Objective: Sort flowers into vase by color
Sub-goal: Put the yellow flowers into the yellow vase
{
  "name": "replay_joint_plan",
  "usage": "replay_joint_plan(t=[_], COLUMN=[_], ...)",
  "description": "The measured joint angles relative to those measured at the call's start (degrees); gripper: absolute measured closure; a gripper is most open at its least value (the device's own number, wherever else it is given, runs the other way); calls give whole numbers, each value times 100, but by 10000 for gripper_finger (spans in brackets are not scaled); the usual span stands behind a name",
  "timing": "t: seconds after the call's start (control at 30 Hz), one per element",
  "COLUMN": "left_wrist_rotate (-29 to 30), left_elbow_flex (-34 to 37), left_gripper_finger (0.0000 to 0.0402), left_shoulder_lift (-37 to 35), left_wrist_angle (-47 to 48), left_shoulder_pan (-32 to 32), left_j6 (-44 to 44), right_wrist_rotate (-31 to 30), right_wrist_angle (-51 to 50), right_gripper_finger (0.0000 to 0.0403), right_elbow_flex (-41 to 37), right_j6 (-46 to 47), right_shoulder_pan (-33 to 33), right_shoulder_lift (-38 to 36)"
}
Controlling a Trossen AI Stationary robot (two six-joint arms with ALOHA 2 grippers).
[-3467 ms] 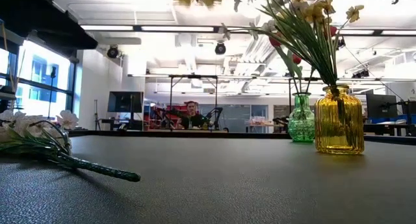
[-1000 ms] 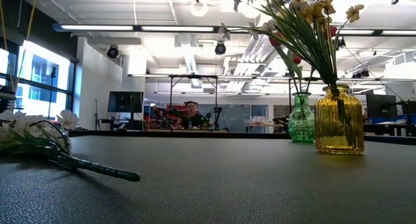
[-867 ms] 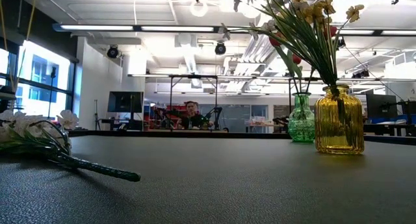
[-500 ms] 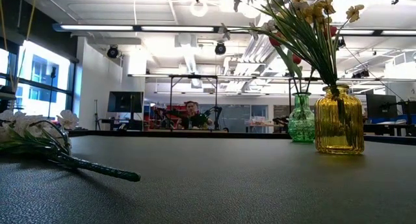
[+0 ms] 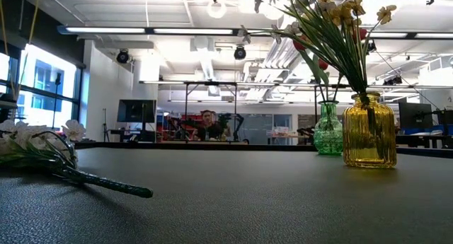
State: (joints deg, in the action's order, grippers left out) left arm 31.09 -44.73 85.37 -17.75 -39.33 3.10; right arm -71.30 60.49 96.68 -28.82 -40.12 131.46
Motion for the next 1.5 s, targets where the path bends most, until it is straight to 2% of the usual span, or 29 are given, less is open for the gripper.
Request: replay_joint_plan(t=[0.13,0.23,0.37,0.57,0.8,0.93,1.0,1.07,1.23,1.5], left_wrist_rotate=[39,66,411,1275,1303,1303,1300,1299,1298,1298], left_elbow_flex=[0,-10,-4,2,2,2,2,2,2,2], left_gripper_finger=[398,381,346,307,295,295,295,295,295,296], left_shoulder_lift=[-1,-11,-5,-3,-3,-3,-3,-3,-1,-1], left_wrist_angle=[125,414,1094,2193,2667,2670,2678,2676,2690,2690], left_shoulder_pan=[9,4,0,98,222,221,219,219,219,219], left_j6=[-5,-3,-76,-730,-1205,-1203,-1203,-1202,-1205,-1205], right_wrist_rotate=[-472,-1002,-1894,-1905,-1879,-1870,-1870,-1874,-1889,-1870], right_wrist_angle=[13,13,82,599,1935,2053,2425,2957,2944,2954], right_gripper_finger=[390,387,389,397,400,401,402,402,402,402], right_elbow_flex=[0,0,0,-2,-9,-256,-540,-918,-1824,-2831], right_j6=[-75,-200,-440,-835,-1886,-1883,-1868,-1786,-762,54], right_shoulder_pan=[0,-70,-302,-833,-1169,-1167,-1160,-1128,-1111,-1169], right_shoulder_lift=[0,-57,-305,-551,-684,-754,-763,-769,-1033,-1693])
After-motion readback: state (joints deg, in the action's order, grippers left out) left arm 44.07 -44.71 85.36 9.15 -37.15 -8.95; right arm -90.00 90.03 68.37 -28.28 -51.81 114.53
